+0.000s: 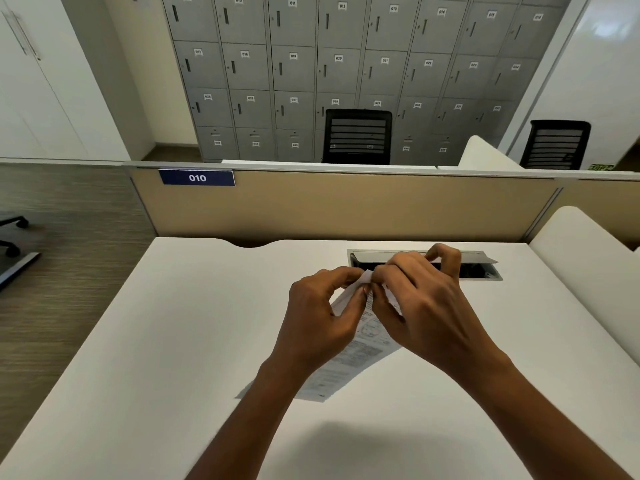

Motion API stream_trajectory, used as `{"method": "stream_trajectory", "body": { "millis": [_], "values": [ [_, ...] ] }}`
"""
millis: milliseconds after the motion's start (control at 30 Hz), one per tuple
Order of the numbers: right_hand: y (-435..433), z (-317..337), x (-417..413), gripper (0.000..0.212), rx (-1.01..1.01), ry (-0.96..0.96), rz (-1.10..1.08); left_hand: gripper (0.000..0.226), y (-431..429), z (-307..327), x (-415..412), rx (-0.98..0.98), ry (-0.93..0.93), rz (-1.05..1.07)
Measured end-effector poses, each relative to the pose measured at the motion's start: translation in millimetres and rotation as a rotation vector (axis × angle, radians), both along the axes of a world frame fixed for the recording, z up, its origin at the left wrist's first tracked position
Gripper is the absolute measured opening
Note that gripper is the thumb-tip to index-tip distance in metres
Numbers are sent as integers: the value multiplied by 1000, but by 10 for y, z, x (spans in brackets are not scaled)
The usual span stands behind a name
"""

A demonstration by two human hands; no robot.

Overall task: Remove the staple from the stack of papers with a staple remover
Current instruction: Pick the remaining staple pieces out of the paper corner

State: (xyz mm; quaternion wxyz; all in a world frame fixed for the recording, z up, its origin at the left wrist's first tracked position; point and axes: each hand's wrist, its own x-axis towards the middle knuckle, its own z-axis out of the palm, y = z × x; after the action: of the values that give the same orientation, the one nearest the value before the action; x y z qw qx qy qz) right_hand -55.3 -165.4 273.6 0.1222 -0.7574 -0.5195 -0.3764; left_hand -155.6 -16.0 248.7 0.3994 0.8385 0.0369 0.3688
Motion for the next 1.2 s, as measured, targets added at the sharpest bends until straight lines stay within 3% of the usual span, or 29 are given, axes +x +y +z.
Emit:
{"method": "stream_trajectory", "body": {
  "millis": [167, 500, 933, 1000, 1100, 1200],
  "values": [
    [-45, -83, 17, 24, 65, -24, 9, 25, -17, 17, 9, -66, 45, -27],
    [-94, -97, 7, 27, -16, -92, -62, 31, -104, 24, 1, -41, 57, -8],
    [-58, -55, -108, 19, 1, -81, -199, 26, -262, -90, 73, 353, -128, 268],
    [-73, -56, -111, 18, -8, -98, -204, 27, -255, -71, 57, 251, -105, 233],
    [-110, -37, -98, 17, -22, -108, -183, 23, -212, -23, 25, -80, -29, 61],
    [-135, -27, -74, 16, -23, -113, -140, 16, -164, 19, 19, -206, 4, -43]
  ]
}}
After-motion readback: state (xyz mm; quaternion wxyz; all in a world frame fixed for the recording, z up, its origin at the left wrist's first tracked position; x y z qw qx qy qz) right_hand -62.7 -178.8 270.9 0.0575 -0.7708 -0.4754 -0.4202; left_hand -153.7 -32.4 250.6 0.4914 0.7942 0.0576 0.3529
